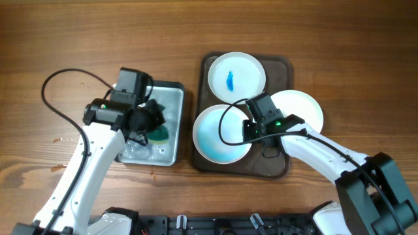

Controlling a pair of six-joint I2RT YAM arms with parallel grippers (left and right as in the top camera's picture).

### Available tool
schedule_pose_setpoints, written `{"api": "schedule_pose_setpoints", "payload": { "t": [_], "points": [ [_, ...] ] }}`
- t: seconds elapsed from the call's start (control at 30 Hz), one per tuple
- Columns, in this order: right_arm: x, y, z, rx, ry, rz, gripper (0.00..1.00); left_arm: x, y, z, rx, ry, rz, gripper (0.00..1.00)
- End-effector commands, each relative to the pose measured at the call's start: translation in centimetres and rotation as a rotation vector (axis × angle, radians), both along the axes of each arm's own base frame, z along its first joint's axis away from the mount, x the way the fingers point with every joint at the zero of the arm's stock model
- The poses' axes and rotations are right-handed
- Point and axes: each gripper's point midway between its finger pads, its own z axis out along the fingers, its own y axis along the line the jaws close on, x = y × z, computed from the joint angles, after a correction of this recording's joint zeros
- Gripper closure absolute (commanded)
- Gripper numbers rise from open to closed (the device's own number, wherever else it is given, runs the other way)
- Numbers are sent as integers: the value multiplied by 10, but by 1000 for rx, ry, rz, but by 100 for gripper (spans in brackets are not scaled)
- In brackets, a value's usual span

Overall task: Clean dirty plates on tray and stack at the side
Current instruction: 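Return the sponge to the basin with the left gripper, then lift the cleaned plate with the right gripper over the basin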

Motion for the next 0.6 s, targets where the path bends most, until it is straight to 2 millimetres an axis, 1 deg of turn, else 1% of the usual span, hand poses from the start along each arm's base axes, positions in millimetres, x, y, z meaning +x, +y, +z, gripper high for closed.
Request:
{"api": "schedule_pose_setpoints", "payload": {
  "t": [0.0, 0.07, 0.13, 0.17, 0.2, 0.27, 0.33, 0.43, 0.57],
  "points": [
    [-9, 11, -4, 45, 35, 69, 96, -12, 31, -50, 107, 87, 26, 96],
    [-12, 9, 2, 37, 60, 55, 96, -15, 35, -74, 109, 110, 42, 96],
    [-12, 9, 13, 37, 69, 45, 96, -18, 34, -83, 88, 133, 43, 96],
    [-11, 10, 22, 37, 67, 48, 96, -18, 30, -84, 63, 139, 34, 93],
    [-9, 12, 35, 39, 61, 51, 96, -17, 25, -83, 37, 136, 14, 88],
    [-6, 14, 56, 40, 57, 70, 96, -14, 18, -75, -10, 122, -3, 75],
    [-3, 15, 78, 33, 65, 74, 96, -10, 13, -62, -46, 96, -22, 64],
    [2, 18, 108, 33, 65, 75, 96, -5, 16, -36, -59, 51, -9, 46],
    [14, 28, 140, 71, 24, 82, 96, -3, 27, 3, -66, -20, 28, 35]
  ]
}}
